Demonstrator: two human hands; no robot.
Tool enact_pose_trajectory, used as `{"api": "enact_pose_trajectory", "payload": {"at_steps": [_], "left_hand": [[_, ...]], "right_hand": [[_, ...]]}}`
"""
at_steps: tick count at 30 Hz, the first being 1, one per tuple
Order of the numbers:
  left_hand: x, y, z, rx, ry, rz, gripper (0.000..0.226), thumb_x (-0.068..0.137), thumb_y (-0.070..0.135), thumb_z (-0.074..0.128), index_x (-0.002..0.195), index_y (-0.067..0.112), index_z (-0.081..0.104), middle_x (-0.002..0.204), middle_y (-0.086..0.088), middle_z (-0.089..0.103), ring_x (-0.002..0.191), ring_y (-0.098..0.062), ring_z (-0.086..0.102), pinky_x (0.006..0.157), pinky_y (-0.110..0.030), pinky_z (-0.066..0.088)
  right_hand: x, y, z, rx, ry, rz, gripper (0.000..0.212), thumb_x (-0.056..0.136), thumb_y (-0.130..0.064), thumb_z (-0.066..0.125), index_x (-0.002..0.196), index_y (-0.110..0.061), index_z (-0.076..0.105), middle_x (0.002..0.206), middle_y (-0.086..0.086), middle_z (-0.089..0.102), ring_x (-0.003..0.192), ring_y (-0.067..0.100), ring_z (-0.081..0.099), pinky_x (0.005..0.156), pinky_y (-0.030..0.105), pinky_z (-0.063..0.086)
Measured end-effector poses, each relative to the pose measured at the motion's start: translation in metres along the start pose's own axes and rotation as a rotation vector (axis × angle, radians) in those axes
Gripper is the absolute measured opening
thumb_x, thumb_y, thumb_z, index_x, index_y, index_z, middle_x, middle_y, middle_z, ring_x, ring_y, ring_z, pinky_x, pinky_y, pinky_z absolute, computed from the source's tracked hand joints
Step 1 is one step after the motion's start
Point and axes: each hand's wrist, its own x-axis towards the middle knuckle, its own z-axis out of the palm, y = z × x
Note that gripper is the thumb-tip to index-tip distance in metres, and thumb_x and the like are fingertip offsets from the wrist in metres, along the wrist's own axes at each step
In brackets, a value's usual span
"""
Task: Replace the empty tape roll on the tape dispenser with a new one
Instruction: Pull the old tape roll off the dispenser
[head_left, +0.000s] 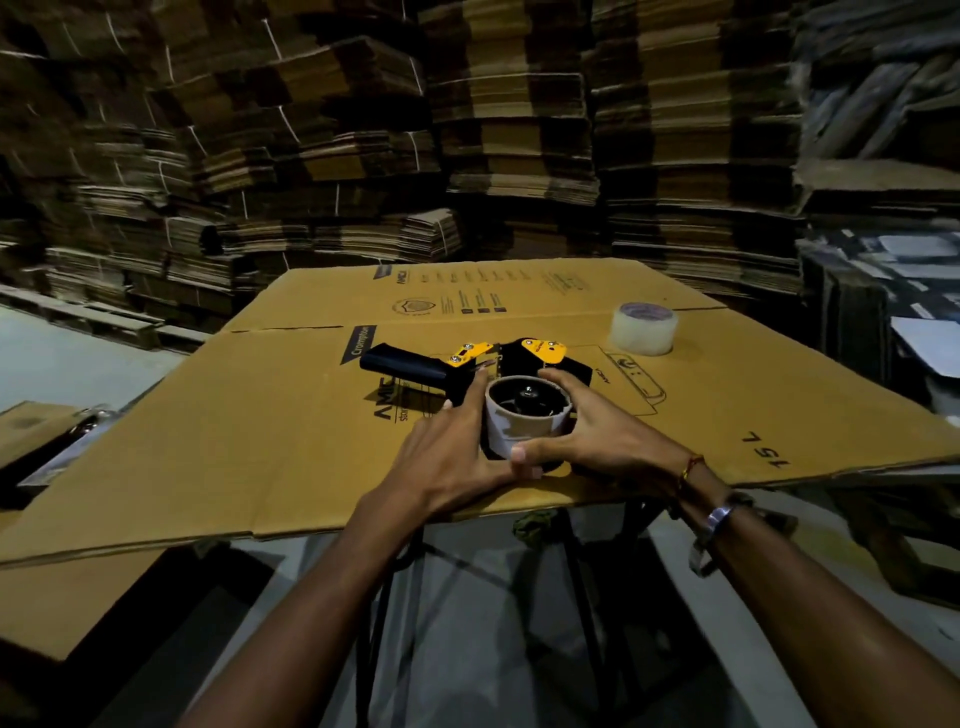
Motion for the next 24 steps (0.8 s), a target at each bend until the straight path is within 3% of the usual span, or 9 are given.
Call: {"api": "enact_pose_trajectory", "payload": {"at_steps": [4, 6, 10, 13, 19, 24], "left_hand": [[-0.003, 0.005, 0.002, 0.028, 0.065, 0.020, 0.123, 0.060, 0.089, 0.052, 0.155, 0.030, 0.000, 0.143, -0.006, 0.055, 0.130, -0.032, 0.050, 0.099, -0.041, 0.040], [-0.004, 0.006, 0.004, 0.055, 0.101, 0.017, 0.119, 0.068, 0.083, 0.058, 0.155, 0.026, 0.000, 0.140, -0.007, 0.055, 0.128, -0.031, 0.050, 0.092, -0.036, 0.037], [-0.002, 0.002, 0.008, 0.135, 0.111, 0.006, 0.124, 0.066, 0.090, 0.050, 0.156, 0.024, -0.003, 0.137, -0.012, 0.056, 0.120, -0.032, 0.054, 0.086, -0.037, 0.039], [0.001, -0.002, 0.010, 0.121, 0.081, -0.013, 0.123, 0.063, 0.092, 0.048, 0.156, 0.027, 0.000, 0.138, -0.012, 0.055, 0.124, -0.035, 0.052, 0.093, -0.042, 0.044], [-0.001, -0.001, 0.009, 0.097, 0.180, 0.053, 0.097, 0.071, 0.081, 0.056, 0.148, 0.032, 0.022, 0.122, -0.003, 0.062, 0.105, -0.026, 0.057, 0.082, -0.035, 0.042], [-0.001, -0.001, 0.011, 0.115, 0.186, 0.061, 0.099, 0.070, 0.084, 0.051, 0.148, 0.028, 0.028, 0.121, -0.004, 0.065, 0.104, -0.027, 0.061, 0.082, -0.033, 0.044]], "right_hand": [[0.003, 0.004, 0.003, 0.056, 0.016, -0.008, 0.090, 0.067, -0.035, 0.093, 0.140, -0.026, 0.042, 0.128, -0.010, 0.063, 0.115, 0.005, 0.064, 0.099, 0.029, 0.052], [0.005, 0.009, 0.005, 0.059, 0.059, -0.028, 0.090, 0.065, -0.037, 0.094, 0.138, -0.026, 0.043, 0.126, -0.009, 0.064, 0.115, 0.005, 0.063, 0.102, 0.033, 0.053], [0.008, 0.015, 0.010, 0.038, 0.130, -0.087, 0.093, 0.054, -0.052, 0.092, 0.133, -0.029, 0.048, 0.124, -0.011, 0.065, 0.115, 0.005, 0.064, 0.102, 0.038, 0.053], [0.009, 0.016, 0.010, 0.007, 0.155, -0.109, 0.085, 0.061, -0.043, 0.094, 0.132, -0.030, 0.049, 0.121, -0.013, 0.066, 0.112, 0.002, 0.064, 0.100, 0.035, 0.054], [0.006, 0.012, 0.011, -0.043, 0.180, -0.141, 0.082, 0.066, -0.037, 0.094, 0.133, -0.027, 0.049, 0.119, -0.014, 0.066, 0.108, -0.002, 0.064, 0.094, 0.023, 0.054], [0.002, 0.014, 0.010, -0.005, 0.184, -0.153, 0.081, 0.064, -0.038, 0.093, 0.132, -0.027, 0.050, 0.120, -0.010, 0.067, 0.107, 0.003, 0.067, 0.092, 0.032, 0.058]]}}
